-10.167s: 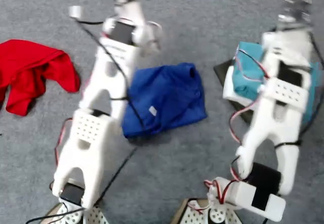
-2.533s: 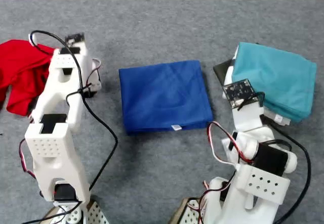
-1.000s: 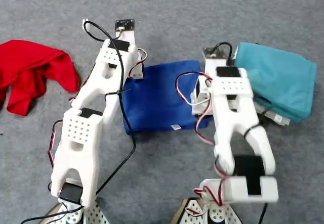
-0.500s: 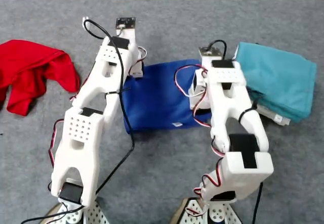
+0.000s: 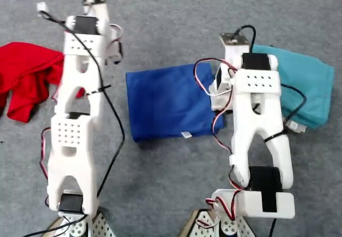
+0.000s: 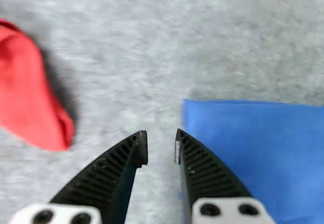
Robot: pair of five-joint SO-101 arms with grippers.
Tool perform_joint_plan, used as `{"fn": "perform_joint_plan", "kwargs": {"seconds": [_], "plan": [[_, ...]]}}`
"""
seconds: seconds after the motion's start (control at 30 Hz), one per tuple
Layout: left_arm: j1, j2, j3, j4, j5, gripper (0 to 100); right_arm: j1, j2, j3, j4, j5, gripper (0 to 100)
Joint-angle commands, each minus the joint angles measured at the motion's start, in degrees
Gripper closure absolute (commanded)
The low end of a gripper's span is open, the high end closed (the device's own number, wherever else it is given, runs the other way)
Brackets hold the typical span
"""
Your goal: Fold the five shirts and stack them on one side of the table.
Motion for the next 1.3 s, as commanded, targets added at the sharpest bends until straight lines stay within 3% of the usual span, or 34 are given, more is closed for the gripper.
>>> {"fn": "perform_joint_plan", "kwargs": {"seconds": [0.0,0.13,0.3,0.7,1.17,1.27], "plan": [[-4.92,-1.01,-2.90,1.14,-2.37,89,0.75,-1.19,2.51,-2.29,-3.60,74.4],[-9.23,-1.01,-2.02,1.14,-7.74,89,-2.24,2.42,6.29,-8.62,-6.59,65.8],[-13.71,-1.45,1.58,1.23,-9.05,89,-5.32,9.27,6.73,-14.33,-10.73,62.7],[-15.21,-18.77,22.33,0.70,-10.81,89,-8.22,18.77,5.41,-23.03,-13.71,62.7],[-15.65,-23.52,39.03,-8.00,-12.75,89,-8.40,34.07,-5.41,-22.95,-15.65,63.1],[-15.47,-25.63,43.43,-10.37,-12.84,89,-9.36,34.86,-6.90,-22.68,-15.56,68.8]]}}
